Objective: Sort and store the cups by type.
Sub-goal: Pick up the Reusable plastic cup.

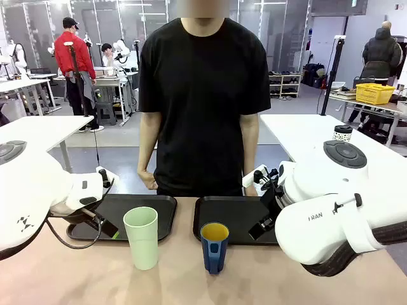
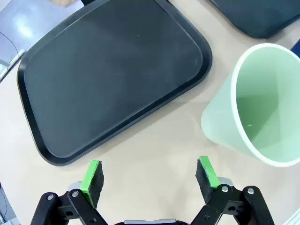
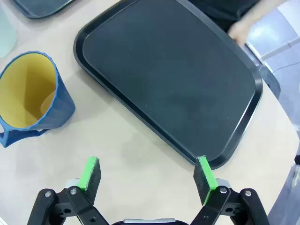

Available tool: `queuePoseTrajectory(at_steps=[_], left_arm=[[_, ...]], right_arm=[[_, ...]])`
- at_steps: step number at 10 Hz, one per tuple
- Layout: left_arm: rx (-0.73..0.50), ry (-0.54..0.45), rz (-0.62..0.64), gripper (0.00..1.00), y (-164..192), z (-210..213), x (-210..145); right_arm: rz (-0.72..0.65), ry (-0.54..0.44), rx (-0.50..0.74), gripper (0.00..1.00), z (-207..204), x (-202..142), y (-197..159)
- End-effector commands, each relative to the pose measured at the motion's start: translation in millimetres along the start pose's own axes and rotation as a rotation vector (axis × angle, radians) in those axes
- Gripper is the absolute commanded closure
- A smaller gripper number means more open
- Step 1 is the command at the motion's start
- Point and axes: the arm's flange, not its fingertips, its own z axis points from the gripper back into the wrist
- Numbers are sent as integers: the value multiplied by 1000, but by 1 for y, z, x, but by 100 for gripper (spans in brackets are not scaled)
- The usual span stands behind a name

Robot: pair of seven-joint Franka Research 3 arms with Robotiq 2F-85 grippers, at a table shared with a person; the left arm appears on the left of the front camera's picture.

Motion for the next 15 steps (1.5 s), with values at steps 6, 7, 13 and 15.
queuePoseTrajectory(at_steps=[6, 7, 13, 15], left_arm=[[0, 0, 0, 0, 0, 0, 0], [0, 0, 0, 0, 0, 0, 0], [0, 0, 0, 0, 0, 0, 0], [0, 0, 0, 0, 0, 0, 0]], right_arm=[[0, 0, 0, 0, 0, 0, 0], [0, 0, 0, 0, 0, 0, 0], [0, 0, 0, 0, 0, 0, 0], [0, 0, 0, 0, 0, 0, 0]])
